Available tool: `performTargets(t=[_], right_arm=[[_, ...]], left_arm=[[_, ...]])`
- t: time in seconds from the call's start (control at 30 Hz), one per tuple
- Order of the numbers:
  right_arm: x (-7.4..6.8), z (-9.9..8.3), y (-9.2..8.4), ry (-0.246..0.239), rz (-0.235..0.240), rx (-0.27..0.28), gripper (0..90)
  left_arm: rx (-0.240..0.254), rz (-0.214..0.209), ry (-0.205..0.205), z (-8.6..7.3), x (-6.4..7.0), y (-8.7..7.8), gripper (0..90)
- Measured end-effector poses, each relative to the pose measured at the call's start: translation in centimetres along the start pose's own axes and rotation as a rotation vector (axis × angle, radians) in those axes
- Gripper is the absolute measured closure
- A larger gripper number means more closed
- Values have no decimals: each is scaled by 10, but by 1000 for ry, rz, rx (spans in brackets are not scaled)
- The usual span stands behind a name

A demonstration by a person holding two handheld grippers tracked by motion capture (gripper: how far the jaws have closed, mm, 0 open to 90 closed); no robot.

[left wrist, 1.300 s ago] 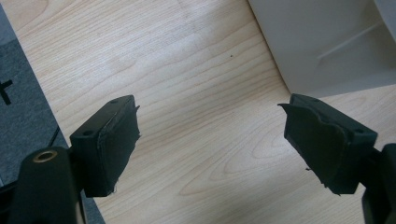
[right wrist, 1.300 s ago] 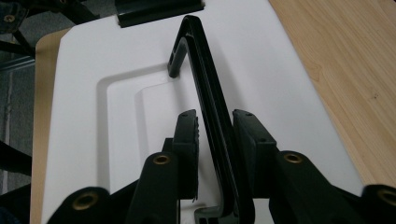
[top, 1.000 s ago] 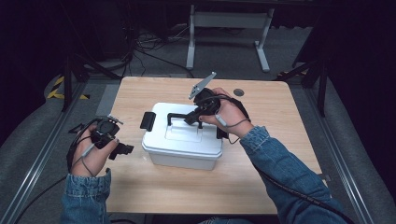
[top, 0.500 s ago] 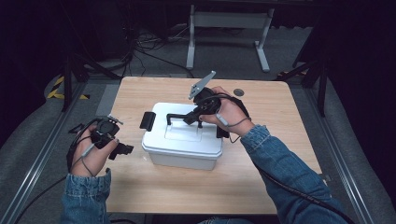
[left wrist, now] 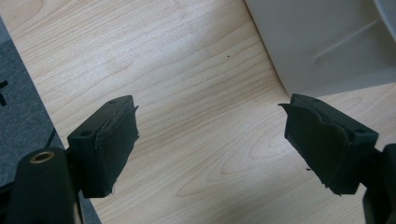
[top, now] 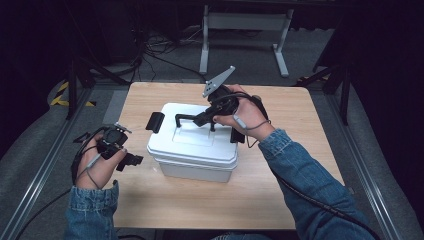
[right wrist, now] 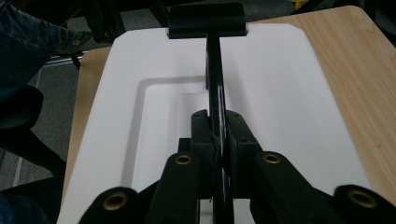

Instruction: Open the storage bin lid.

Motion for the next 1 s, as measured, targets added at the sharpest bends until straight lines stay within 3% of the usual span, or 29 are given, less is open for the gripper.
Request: performTargets(t=[0.53, 0.77, 0.9, 1.0], right_arm=[[6, 7, -24, 6, -30, 36, 841], [14, 0, -39, 16, -49, 50, 841], [19, -8, -50, 27, -68, 49, 841], [25, -15, -60, 45, -89, 53, 841]], left_arm=[[-5, 11, -15, -2, -4, -2, 180], [-3, 16, -14, -4, -6, -3, 183], [36, 1, -22, -4, -6, -3, 181], [39, -2, -18, -3, -6, -3, 183]])
Point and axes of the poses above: each handheld gripper's, and its own axes: y roughly forward along the jaws, z roughly out of its top, x roughly to its right, the point moved 4 cm from there along y, roughly forward along the jaws, and after that the axes turned 15 degrees about -z, right-handed, at the moved point
